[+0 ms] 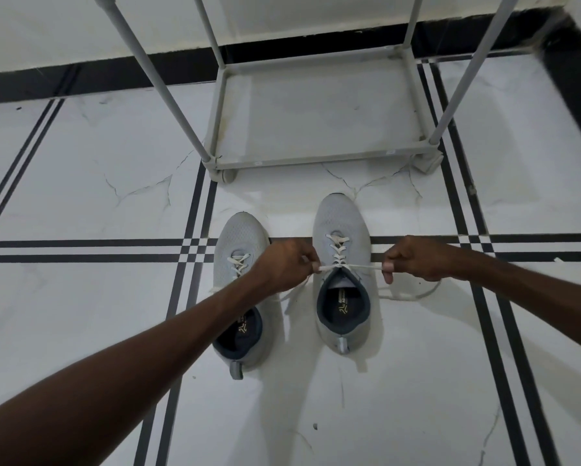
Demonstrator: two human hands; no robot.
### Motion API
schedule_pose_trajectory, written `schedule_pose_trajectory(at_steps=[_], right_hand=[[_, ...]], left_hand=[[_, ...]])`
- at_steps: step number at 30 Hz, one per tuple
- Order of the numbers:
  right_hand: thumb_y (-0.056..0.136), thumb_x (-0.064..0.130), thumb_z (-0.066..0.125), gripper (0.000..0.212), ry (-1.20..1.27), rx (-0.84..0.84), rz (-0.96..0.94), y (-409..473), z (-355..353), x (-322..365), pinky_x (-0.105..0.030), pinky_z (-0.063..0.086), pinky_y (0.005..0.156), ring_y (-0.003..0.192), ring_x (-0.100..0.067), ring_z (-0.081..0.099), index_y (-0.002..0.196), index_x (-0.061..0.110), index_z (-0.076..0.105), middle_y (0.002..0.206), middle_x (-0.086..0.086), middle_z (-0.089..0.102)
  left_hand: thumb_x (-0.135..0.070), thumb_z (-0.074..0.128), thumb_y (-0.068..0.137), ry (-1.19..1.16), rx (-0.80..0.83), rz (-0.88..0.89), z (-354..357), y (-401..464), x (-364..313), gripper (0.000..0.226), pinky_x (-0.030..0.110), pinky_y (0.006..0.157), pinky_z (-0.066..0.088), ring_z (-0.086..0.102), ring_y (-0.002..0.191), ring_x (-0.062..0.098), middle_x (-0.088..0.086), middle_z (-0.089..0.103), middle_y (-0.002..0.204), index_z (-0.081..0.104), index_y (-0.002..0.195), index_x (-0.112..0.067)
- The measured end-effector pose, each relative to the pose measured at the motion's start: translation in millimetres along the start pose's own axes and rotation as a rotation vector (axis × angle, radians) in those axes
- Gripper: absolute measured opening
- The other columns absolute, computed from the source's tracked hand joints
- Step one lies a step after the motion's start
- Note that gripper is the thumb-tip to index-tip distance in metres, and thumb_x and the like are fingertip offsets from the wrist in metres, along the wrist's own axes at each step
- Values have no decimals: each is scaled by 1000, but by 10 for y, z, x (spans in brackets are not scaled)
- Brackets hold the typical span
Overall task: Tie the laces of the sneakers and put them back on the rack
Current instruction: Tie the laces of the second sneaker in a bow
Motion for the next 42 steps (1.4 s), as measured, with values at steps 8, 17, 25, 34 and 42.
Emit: schedule_pose_trajectory(at_steps=[8,17,25,34,42], right_hand=[[97,18,54,43,-80,-85,18,17,42,-277,-19,36,60,50,0,47,54,24,54,55,8,54],[97,19,51,42,-95,-87,76,-14,45,-273,-19,37,62,50,3,49,55,19,54,57,8,54],[100,18,42,27,312,35,107,-232,-78,-6,-23,32,42,42,-9,40,84,8,62,67,-10,66],[98,8,53,15,705,-48,-111,-315,-77,523,-31,55,73,89,-25,70,101,0,65,91,-2,73],[96,3,55,17,842,-105,-117,-124,69,722,-33,57,67,73,-26,65,107,-5,65,95,-24,68]], left_hand=[[-24,63,91,-65,50,-108,132,-101,333,15,24,63,39,51,56,0,-17,57,64,76,84,-21],[-22,59,93,-73,62,-110,151,-72,390,23,23,61,39,53,56,0,-16,59,59,70,72,-22],[-18,59,96,-783,102,-251,-129,-96,415,26,25,53,36,41,55,18,11,45,65,62,74,-5],[-15,53,95,-1094,266,-109,-160,6,-195,13,43,101,46,65,112,37,17,71,105,65,93,-9],[-29,70,90,-947,4,-258,90,127,-32,24,23,53,41,46,53,12,2,53,62,73,92,-5]])
Point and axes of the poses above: each hand's wrist, its own y-axis towards the middle knuckle, its own z-axis out of the palm, x = y × z, the point moved 8 cm from there along y, towards the middle knuckle
